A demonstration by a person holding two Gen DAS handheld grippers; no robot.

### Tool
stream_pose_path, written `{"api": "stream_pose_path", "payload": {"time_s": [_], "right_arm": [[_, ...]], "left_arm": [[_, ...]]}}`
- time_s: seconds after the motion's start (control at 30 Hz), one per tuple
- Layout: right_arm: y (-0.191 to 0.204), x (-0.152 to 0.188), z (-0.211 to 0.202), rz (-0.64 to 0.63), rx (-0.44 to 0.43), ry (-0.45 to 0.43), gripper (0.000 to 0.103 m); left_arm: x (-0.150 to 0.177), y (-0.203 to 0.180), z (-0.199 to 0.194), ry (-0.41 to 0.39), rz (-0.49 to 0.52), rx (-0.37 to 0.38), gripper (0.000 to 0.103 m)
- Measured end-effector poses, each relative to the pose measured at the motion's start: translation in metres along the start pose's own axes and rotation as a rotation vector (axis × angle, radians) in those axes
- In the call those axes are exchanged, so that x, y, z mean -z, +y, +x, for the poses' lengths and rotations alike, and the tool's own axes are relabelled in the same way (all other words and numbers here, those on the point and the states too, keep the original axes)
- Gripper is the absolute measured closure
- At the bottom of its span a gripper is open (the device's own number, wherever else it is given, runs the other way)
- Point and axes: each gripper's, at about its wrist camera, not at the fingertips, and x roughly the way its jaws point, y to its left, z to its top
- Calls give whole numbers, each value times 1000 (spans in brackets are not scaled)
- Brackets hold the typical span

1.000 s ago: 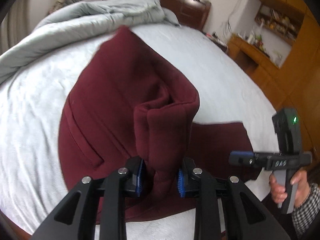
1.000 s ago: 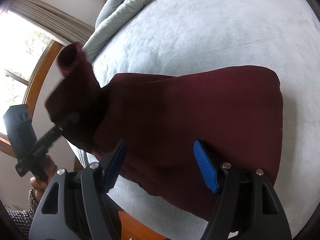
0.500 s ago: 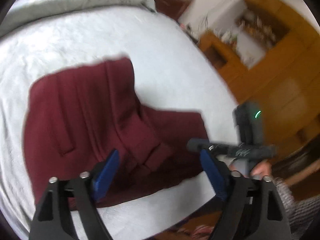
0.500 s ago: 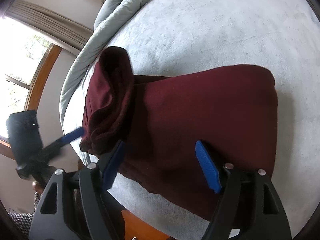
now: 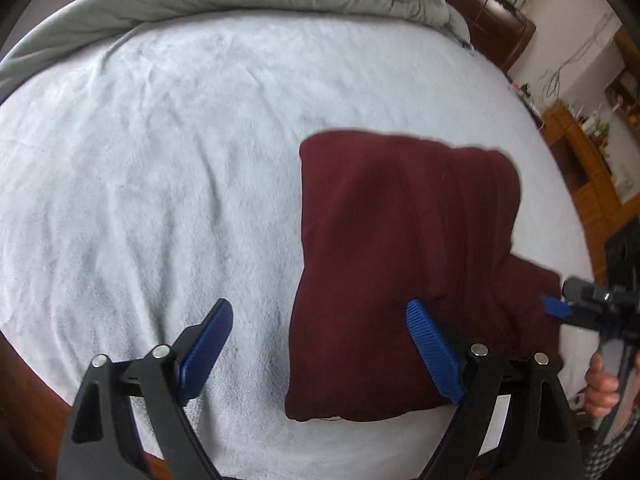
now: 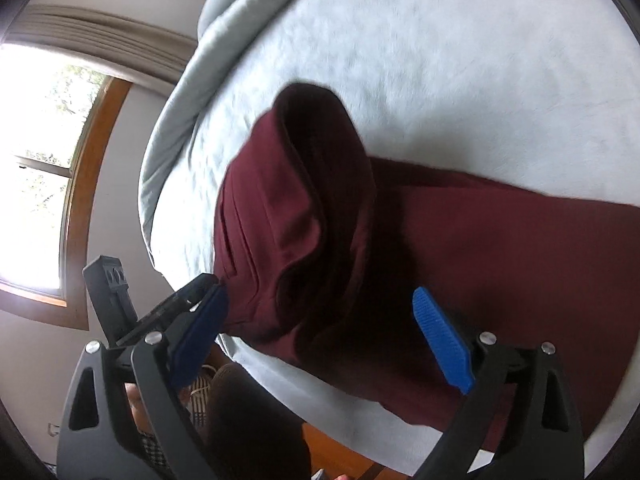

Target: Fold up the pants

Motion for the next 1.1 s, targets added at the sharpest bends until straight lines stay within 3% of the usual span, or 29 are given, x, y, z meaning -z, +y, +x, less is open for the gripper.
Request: {"api": "stream_pose_path", "payload": {"time_s": [0.17,0.2,0.23,0.3,0.37,0.63,0.93,1.1], "right_arm": [[2,-4,27,34,-28,49,14],[2,-4,33,44,-24,57,25],[1,-3,40,52,-31,65,58],[-1,-1,51,66,-28,76,72],[1,2,46,42,-35,56,76],[22,4,-20,-49,-92,-53,80],[6,22,-99,-90,-25,-161,81],[-24,43,-131,-64,25,-213,81]], "left_arm": [[4,-7,16,34,11,7,10],[5,-4,16,39,7,4,9],[5,-4,17,44,3,9,8],[5,-3,19,57,1,3,8],[4,2,17,66,-11,17,8],[2,16,-11,17,-100,81,9],[-7,-43,-8,28,6,109,9],[-4,-83,7,48,97,98,9]]}}
